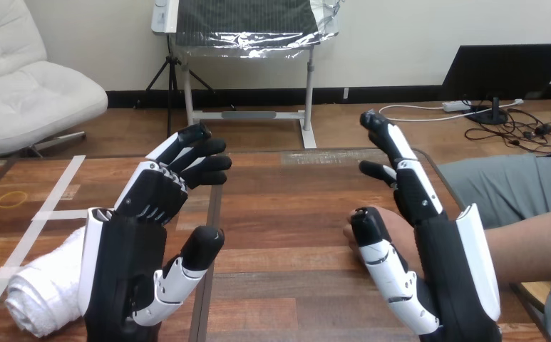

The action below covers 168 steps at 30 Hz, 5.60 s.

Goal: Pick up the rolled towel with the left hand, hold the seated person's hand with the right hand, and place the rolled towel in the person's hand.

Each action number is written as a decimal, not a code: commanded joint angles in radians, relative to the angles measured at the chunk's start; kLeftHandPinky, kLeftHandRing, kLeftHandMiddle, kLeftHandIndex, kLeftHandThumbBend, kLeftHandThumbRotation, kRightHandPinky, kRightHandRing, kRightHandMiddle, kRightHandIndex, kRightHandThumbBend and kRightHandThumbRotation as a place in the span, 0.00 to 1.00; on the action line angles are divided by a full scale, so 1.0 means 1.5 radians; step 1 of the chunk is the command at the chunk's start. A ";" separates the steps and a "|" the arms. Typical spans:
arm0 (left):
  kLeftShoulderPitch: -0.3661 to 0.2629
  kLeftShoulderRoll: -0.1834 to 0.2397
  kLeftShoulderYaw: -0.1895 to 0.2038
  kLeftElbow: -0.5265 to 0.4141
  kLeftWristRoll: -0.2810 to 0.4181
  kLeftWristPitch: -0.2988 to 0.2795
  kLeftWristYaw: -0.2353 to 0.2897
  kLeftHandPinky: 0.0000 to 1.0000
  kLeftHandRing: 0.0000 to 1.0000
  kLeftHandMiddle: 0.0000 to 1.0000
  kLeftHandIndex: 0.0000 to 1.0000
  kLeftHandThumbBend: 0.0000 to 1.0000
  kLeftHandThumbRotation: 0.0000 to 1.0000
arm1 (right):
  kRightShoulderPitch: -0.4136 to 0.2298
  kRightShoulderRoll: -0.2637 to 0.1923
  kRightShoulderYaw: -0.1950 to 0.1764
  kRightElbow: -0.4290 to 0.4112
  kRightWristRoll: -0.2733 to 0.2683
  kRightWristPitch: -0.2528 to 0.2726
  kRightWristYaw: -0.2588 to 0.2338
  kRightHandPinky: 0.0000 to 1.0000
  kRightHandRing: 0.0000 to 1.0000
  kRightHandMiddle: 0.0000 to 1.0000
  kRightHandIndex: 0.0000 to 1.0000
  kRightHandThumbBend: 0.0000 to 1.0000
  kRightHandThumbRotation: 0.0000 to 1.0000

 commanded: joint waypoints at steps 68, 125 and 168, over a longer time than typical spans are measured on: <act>0.068 -0.034 0.118 -0.079 0.554 0.086 0.377 0.77 0.81 0.83 0.85 0.69 0.56 | -0.038 -0.001 0.012 0.005 0.032 0.031 0.051 0.83 0.94 0.96 0.92 0.30 0.78; 0.007 0.162 0.092 -0.114 0.685 0.601 0.346 1.00 0.98 0.98 0.99 0.89 0.78 | -0.029 0.016 -0.011 0.025 0.023 0.014 0.005 0.73 0.89 0.94 0.90 0.26 0.60; -0.185 0.266 0.031 0.148 0.598 0.649 0.318 1.00 0.98 0.99 1.00 0.86 0.79 | -0.097 0.015 -0.032 -0.015 0.029 0.084 0.022 0.72 0.88 0.92 0.87 0.31 0.66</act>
